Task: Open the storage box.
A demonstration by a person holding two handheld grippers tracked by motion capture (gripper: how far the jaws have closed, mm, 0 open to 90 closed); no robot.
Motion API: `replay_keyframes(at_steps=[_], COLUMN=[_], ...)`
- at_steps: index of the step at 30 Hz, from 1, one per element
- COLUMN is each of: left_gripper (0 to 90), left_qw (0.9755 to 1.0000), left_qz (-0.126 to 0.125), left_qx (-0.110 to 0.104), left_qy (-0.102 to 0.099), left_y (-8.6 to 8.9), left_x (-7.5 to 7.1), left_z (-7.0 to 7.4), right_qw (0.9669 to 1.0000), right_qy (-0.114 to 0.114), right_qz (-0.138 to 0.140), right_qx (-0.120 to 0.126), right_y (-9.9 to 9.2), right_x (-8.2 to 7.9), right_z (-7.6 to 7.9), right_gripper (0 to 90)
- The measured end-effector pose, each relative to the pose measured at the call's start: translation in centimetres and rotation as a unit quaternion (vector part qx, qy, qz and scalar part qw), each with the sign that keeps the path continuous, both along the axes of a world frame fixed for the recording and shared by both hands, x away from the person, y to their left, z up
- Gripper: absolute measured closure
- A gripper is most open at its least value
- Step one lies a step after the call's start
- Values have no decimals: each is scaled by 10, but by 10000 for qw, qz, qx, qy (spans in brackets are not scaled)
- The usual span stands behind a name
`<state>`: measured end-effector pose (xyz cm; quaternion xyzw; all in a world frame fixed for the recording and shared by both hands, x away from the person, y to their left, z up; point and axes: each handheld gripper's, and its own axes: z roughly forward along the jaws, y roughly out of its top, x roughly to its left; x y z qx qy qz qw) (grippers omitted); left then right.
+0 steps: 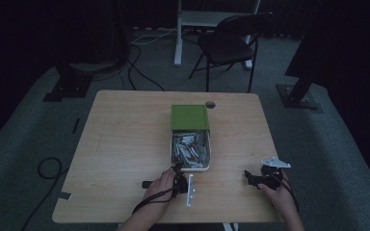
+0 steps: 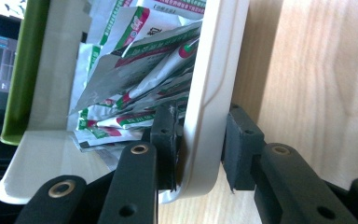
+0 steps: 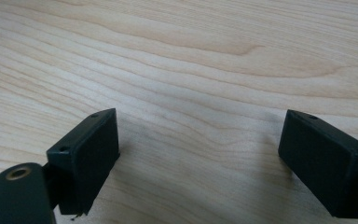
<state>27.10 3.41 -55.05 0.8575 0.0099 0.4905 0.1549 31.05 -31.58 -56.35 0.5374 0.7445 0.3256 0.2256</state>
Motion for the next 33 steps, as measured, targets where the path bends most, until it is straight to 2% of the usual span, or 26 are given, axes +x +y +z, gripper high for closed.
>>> replay_keyframes(at_steps=[1,6,8,13,17,20,24,29,30,33], left_gripper=[697,694,695,695,695,695,690,684,673,627], left_qw=[10000,10000,10000,9999,9999,9999,9997,9995,9995,9989], left_qz=[21,12,-3,-3,-8,-9,-43,-48,-43,-47], left_qx=[58,33,-40,-4,-56,7,-153,-220,-214,-382], left_qy=[42,55,91,118,130,143,186,234,235,286], left_y=[0,2,2,2,1,1,2,3,3,5], left_x=[-1,-6,-8,-10,-13,-15,-15,-16,-16,-16], left_z=[1,1,0,-1,-2,-1,-1,-1,0,1], right_qw=[10000,10000,10000,10000,10000,10000,10000,10000,10000,10000], right_qy=[-2,-1,0,-1,-1,-1,-1,-1,-1,-2], right_qz=[-3,-3,-3,1,0,0,0,1,0,1], right_qx=[2,1,0,3,5,5,4,4,4,4], right_y=[0,0,0,0,0,0,0,0,0,0], right_x=[0,0,0,0,0,0,0,0,0,0], right_z=[0,0,0,0,0,0,0,0,0,0], right_gripper=[129,129,129,126,126,126,126,126,127,126])
